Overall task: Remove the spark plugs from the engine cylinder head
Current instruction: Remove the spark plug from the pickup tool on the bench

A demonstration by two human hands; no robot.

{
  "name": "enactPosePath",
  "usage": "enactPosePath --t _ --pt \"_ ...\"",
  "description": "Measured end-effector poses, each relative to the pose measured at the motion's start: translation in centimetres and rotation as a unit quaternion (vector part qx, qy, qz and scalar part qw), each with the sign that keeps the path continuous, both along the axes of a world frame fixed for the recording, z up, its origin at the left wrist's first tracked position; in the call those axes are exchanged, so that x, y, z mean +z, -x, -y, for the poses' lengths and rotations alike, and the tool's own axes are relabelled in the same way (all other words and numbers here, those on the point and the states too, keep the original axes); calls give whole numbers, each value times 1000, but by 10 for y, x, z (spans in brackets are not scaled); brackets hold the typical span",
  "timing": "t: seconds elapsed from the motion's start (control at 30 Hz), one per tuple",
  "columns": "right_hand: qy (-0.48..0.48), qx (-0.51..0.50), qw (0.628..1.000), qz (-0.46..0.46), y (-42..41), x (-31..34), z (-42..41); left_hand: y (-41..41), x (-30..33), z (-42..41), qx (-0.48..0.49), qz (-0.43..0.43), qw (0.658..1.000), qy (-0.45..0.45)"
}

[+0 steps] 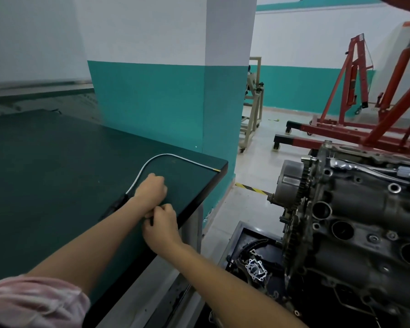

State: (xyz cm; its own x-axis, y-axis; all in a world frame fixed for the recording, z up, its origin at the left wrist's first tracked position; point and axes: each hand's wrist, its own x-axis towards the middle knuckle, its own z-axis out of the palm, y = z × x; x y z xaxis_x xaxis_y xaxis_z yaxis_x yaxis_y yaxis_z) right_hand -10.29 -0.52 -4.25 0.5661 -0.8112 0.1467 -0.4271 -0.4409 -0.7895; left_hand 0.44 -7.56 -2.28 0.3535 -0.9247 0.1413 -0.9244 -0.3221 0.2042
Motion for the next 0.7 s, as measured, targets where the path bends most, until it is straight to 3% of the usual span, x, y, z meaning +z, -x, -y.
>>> enactPosePath --t 0.13,0.57,0.7 --pt "58 -37 997 -41 20 -9 8 13 -10 10 -25 15 999 -18" --pt "29 -65 997 1 55 -8 2 22 -20 -16 32 -27 996 79" --pt "19 -95 993 66 74 22 -1 54 4 -28 40 -39 980 189"
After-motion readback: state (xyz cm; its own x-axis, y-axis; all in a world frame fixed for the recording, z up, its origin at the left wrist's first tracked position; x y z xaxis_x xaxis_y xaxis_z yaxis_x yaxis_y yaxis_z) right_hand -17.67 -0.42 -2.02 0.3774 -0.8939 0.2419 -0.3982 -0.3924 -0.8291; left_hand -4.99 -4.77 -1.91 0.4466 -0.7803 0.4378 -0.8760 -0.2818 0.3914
